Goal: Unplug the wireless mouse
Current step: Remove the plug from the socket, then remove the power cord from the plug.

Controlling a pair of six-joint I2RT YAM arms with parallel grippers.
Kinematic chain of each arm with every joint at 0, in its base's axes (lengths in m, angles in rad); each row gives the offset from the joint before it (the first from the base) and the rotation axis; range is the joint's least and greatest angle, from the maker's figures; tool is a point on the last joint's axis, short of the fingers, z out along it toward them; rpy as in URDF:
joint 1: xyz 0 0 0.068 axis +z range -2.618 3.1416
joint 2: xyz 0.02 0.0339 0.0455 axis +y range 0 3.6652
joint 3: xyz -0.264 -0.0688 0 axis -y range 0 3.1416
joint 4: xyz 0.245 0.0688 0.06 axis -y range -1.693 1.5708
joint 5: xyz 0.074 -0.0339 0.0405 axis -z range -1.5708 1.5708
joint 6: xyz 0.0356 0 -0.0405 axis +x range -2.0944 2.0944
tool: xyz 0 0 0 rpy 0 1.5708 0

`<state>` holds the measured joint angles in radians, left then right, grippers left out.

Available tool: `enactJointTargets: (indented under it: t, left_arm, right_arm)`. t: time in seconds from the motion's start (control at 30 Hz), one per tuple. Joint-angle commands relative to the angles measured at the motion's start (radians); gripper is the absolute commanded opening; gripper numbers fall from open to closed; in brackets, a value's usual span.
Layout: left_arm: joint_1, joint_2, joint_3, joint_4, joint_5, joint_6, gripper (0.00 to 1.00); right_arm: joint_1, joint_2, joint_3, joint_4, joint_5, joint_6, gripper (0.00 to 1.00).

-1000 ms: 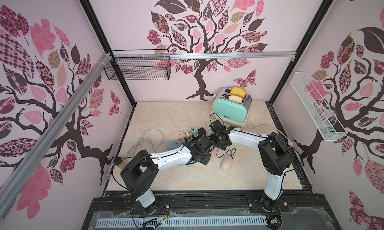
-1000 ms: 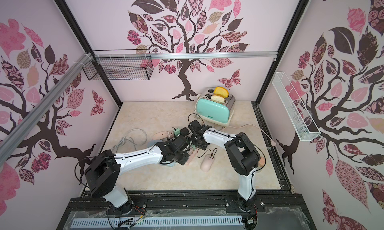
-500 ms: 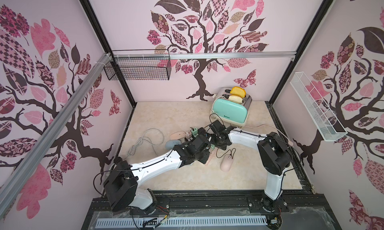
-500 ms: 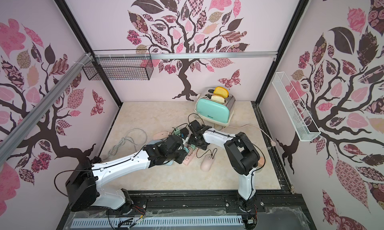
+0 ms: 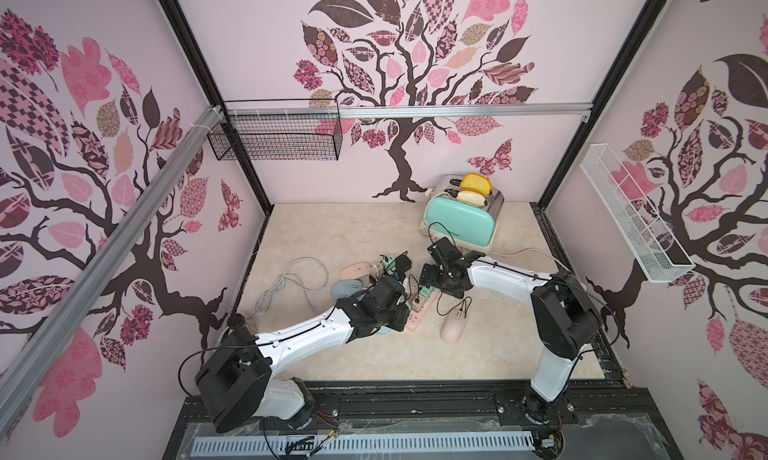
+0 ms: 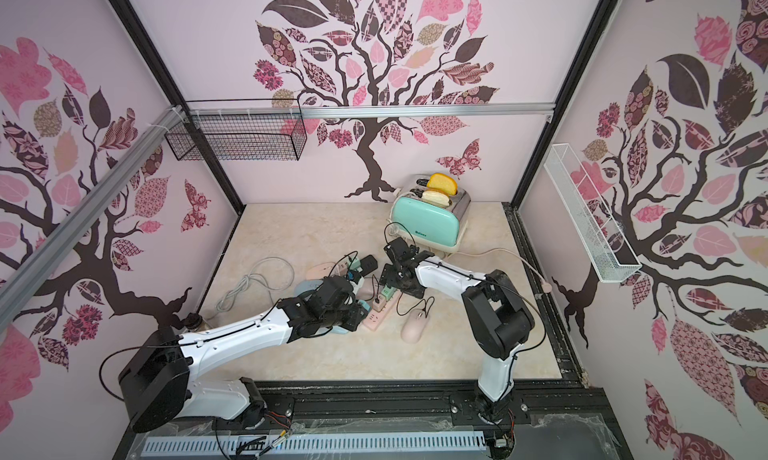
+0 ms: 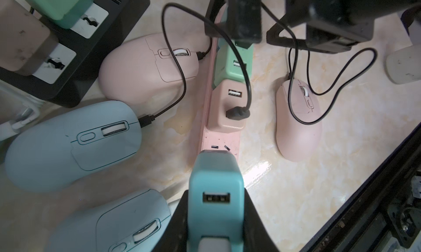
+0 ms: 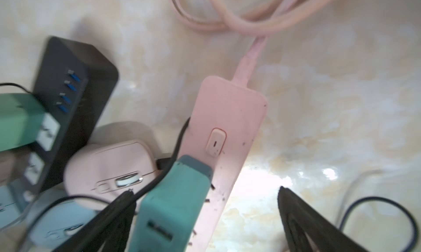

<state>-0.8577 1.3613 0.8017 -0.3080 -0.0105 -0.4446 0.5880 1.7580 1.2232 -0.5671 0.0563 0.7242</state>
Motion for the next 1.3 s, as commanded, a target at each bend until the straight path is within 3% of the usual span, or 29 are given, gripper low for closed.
enactJointTargets:
  t: [0.0, 0.17, 0.23, 0.4, 0.57, 0.63, 0.83, 1.07, 1.27]
  left_arm:
    - [0.005, -0.030, -0.020, 0.094, 0.022, -0.033, 0.00]
    - [0.006, -0.035, -0.054, 0.130, 0.024, -0.058, 0.00]
    - [0.009, -0.047, -0.073, 0.160, 0.036, -0.075, 0.00]
    - [0.069, -0.126, -0.187, 0.360, 0.153, -0.177, 0.00]
    - [0.159, -0.216, -0.329, 0.634, 0.298, -0.306, 0.00]
    - [0.168, -0.254, -0.363, 0.719, 0.332, -0.337, 0.00]
    - [0.182, -0.370, -0.428, 0.869, 0.369, -0.418, 0.00]
    - [0.184, -0.423, -0.450, 0.890, 0.385, -0.459, 0.00]
    - [0.184, -0.446, -0.470, 0.894, 0.402, -0.480, 0.00]
  right_arm:
    - [-0.006, -0.099, -0.001, 0.024, 0.029, -0.048, 1.00]
    - [-0.013, -0.171, 0.017, -0.048, 0.112, -0.084, 1.00]
    - [-0.016, -0.245, -0.043, 0.006, 0.118, -0.105, 0.98]
    - [-0.017, -0.543, -0.279, 0.302, -0.076, -0.145, 0.86]
    - [-0.001, -0.649, -0.399, 0.444, -0.372, -0.103, 0.86]
    - [0.018, -0.667, -0.454, 0.516, -0.452, -0.068, 0.86]
    - [0.100, -0.670, -0.550, 0.687, -0.505, 0.025, 0.84]
    - [0.171, -0.579, -0.528, 0.833, -0.543, 0.052, 0.81]
    - [0.178, -0.525, -0.538, 0.992, -0.536, 0.119, 0.72]
